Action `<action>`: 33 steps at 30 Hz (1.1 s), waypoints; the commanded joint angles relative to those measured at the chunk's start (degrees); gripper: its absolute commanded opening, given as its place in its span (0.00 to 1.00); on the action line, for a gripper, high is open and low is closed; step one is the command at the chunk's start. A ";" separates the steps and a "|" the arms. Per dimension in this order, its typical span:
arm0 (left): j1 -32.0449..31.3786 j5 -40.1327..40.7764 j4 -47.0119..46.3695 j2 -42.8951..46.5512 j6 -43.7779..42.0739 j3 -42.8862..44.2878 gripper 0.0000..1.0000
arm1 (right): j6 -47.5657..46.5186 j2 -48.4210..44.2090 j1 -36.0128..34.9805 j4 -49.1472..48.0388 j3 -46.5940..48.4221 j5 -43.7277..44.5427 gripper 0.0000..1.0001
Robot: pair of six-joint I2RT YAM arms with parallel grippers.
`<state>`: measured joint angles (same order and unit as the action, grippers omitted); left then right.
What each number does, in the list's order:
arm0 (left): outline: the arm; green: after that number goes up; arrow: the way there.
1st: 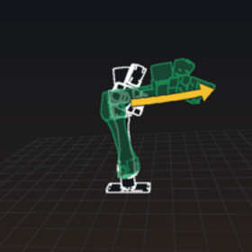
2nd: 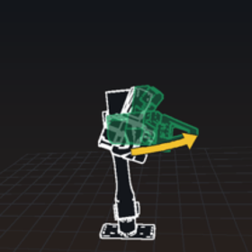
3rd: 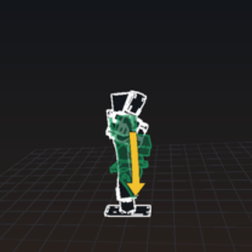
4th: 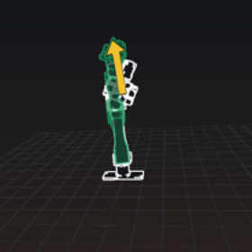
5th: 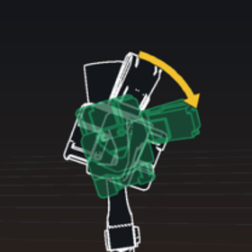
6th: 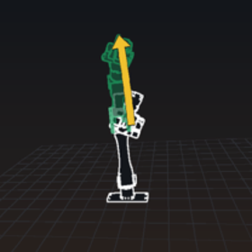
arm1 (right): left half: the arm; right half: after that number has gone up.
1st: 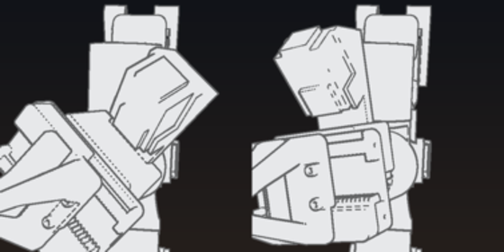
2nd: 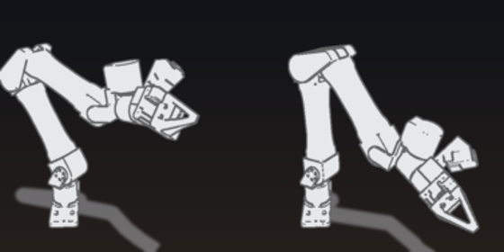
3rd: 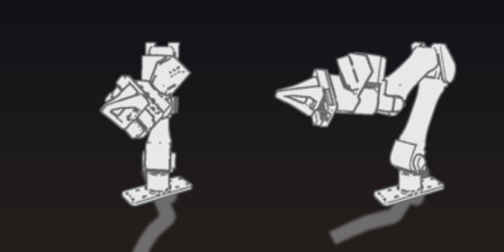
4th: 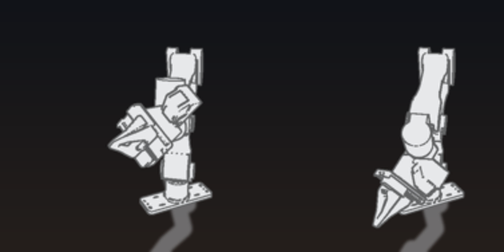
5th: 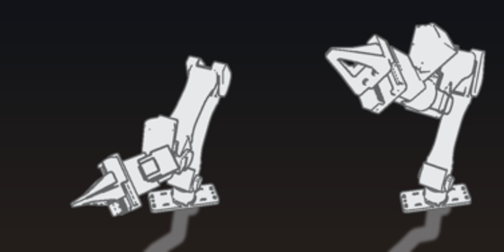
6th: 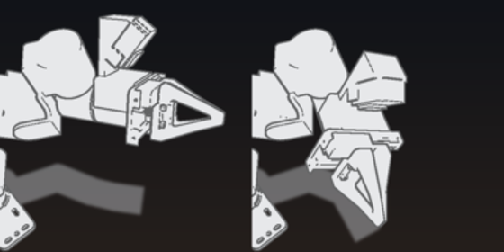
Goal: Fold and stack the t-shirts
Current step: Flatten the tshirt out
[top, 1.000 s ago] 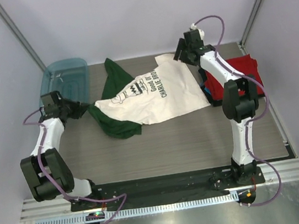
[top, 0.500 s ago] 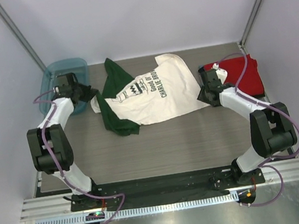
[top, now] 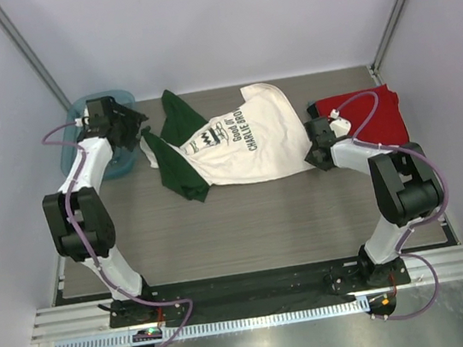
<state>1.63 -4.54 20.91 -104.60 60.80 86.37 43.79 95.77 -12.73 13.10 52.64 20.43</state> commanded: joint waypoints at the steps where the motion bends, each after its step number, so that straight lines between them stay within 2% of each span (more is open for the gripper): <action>1: 0.22 2.60 1.95 9.04 -3.13 -3.74 0.73 | 2.88 0.91 0.08 -3.52 -0.69 1.64 0.35; 6: -1.09 2.51 3.09 18.01 -6.12 -10.24 0.73 | 3.76 1.18 0.08 -4.31 -2.02 3.66 0.36; 7: -3.54 2.60 3.00 20.90 -6.56 -11.65 0.73 | 3.76 1.26 0.16 -4.40 -1.84 3.74 0.36; 11: -7.85 4.00 2.91 27.68 -6.31 -21.47 0.72 | 3.93 -0.13 0.60 -3.96 -2.37 4.10 0.36; 14: -8.66 4.01 1.77 33.20 -6.30 -28.24 0.73 | 3.23 -2.16 0.52 -4.23 -3.33 4.97 0.36; 16: -8.66 4.01 1.42 35.33 -6.74 -30.90 0.77 | 2.71 -4.35 0.60 -4.14 -4.12 5.50 0.36; 19: -8.66 4.09 2.82 38.67 -7.53 -34.15 0.89 | 2.44 -7.25 0.51 -4.14 -5.26 6.29 0.39; 26: -8.75 -2.23 0.63 39.65 -9.03 -41.88 0.74 | 3.14 -8.67 0.60 -4.58 -7.29 6.12 0.40; 33: -8.75 -7.50 -6.67 40.17 -8.41 -47.17 0.74 | 3.41 -4.19 0.60 -5.02 -5.80 4.27 0.40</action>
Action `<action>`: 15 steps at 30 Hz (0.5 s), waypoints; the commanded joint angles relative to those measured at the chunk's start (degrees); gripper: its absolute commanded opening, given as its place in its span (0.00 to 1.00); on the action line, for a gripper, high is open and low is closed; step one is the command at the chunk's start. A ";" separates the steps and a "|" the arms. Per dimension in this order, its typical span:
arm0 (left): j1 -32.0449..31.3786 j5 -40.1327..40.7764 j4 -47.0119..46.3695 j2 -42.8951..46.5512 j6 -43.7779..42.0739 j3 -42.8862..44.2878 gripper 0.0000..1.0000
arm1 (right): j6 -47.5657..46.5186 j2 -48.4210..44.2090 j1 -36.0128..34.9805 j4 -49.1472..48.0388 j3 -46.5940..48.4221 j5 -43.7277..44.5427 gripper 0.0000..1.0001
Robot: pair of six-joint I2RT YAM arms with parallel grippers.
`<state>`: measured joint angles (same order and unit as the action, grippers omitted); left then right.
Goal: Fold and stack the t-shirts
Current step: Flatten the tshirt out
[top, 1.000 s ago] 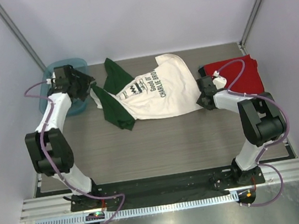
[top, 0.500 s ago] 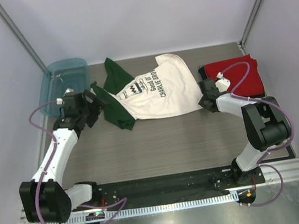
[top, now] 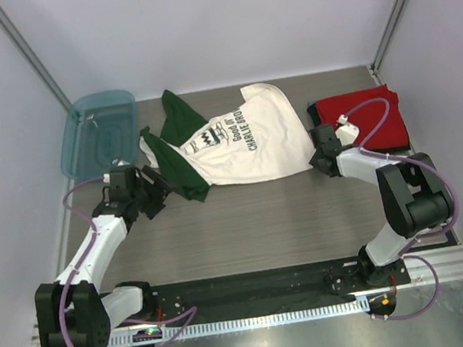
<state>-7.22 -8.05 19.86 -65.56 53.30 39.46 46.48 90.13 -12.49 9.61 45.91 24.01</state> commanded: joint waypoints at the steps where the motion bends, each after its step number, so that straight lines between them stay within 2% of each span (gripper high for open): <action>1: 0.19 -3.81 -5.62 0.70 -0.92 -0.35 0.75 | 0.89 1.98 0.28 -1.69 1.11 0.51 0.40; 7: -0.68 -3.29 -5.71 -0.44 -1.36 -0.53 0.71 | 1.16 4.79 0.36 -2.22 2.16 0.16 0.37; 14: -5.69 3.83 -5.62 -1.41 -1.27 -1.49 0.69 | 0.54 6.20 0.36 -2.84 2.61 -1.24 0.01; 15: -6.13 4.97 -5.62 -1.93 -1.27 -1.49 0.68 | 0.37 6.20 0.36 -3.19 2.61 -1.68 0.01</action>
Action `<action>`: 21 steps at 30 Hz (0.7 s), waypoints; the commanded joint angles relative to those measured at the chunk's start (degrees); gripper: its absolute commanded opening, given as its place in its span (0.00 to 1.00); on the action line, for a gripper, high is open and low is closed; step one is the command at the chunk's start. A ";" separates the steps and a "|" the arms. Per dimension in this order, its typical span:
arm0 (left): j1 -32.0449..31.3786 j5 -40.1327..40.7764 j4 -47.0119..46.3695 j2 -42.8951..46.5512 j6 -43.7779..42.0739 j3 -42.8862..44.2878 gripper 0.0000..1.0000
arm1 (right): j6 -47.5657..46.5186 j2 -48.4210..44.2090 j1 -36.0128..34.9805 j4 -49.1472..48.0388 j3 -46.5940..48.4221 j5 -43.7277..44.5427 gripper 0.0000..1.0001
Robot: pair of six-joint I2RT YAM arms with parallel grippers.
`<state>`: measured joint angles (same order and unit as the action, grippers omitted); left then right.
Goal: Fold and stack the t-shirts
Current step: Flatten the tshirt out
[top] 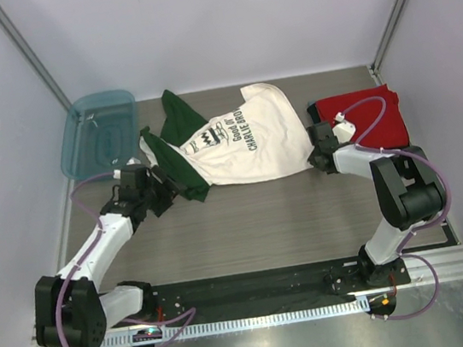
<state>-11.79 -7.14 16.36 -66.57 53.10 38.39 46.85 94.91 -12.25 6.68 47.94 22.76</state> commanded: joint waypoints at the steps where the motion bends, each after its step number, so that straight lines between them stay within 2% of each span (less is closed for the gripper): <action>1: -2.61 4.67 -2.21 -1.28 -1.07 -0.42 0.67 | -0.18 1.15 0.12 -0.44 0.49 -0.87 0.01; 5: -5.87 8.52 -2.30 -3.39 -0.90 -0.42 0.63 | -0.27 -1.48 0.12 -1.22 -0.57 -0.35 0.01; 10: -9.30 11.53 -4.58 -8.21 0.77 -0.16 0.52 | -0.36 -3.07 0.12 -1.76 -1.45 -0.61 0.01; 13: -10.96 13.37 -5.46 -10.77 3.75 0.63 0.48 | -0.27 -3.16 0.21 -1.84 -1.54 -1.05 0.01; 15: -12.54 15.04 -6.42 -12.53 7.27 0.54 0.40 | -0.27 -3.33 0.12 -1.93 -1.62 -1.06 0.01; 17: -14.13 18.71 -7.83 -13.50 10.51 0.28 0.36 | -0.18 -3.59 0.12 -1.93 -1.71 -1.14 0.01; 21: -18.43 24.27 -6.61 -17.09 12.64 3.69 0.38 | -0.18 -4.03 0.12 -1.93 -1.89 -1.05 0.01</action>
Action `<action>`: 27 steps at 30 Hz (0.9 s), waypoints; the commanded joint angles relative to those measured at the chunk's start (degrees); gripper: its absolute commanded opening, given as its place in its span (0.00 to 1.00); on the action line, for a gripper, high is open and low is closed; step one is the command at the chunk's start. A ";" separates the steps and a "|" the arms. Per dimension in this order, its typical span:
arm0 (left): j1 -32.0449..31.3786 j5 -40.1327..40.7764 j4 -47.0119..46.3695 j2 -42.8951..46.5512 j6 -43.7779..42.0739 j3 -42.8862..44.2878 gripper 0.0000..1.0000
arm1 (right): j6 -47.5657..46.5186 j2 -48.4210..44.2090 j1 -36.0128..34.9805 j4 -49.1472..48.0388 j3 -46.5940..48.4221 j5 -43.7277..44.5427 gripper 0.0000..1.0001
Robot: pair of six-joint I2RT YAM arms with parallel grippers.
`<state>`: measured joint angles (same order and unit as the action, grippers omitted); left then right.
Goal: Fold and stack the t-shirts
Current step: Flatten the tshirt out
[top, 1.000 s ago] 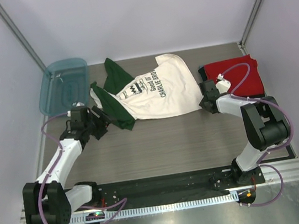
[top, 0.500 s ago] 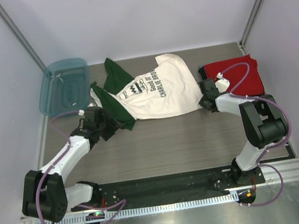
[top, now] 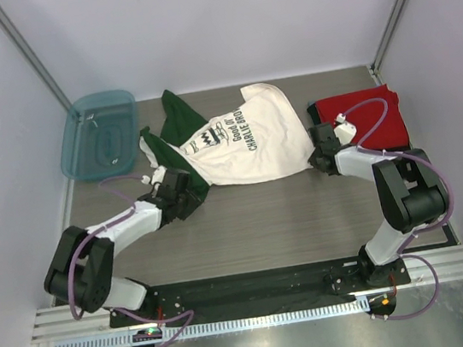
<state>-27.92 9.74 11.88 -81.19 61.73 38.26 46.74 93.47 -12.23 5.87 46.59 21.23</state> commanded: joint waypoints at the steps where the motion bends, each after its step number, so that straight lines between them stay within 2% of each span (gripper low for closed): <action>1: -2.92 8.36 -0.82 -3.79 3.92 4.97 0.38 | -0.07 -2.68 0.19 -1.12 -0.53 0.39 0.01; 7: -5.83 13.73 8.33 -11.88 2.86 13.24 0.39 | 0.02 -2.94 0.19 -1.12 -0.62 -0.23 0.01; 15: -6.18 15.66 9.56 -15.05 2.25 15.44 0.40 | 0.19 -3.73 0.45 -1.21 -0.88 -0.67 0.01; 18: -6.27 16.72 11.84 -17.33 1.72 17.01 0.34 | 0.19 -4.00 0.63 -1.21 -0.97 -1.02 0.01; 24: -6.62 15.49 13.52 -22.78 0.14 19.75 0.30 | 0.19 -3.91 0.89 -1.39 -1.06 -1.28 0.01; 27: -6.97 15.22 12.73 -22.88 -0.99 19.40 0.18 | 0.19 -4.00 1.15 -1.30 -1.15 -1.55 0.01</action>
<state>-34.39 24.80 21.89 -101.27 62.15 59.11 46.76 91.50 -11.57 5.85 45.80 19.35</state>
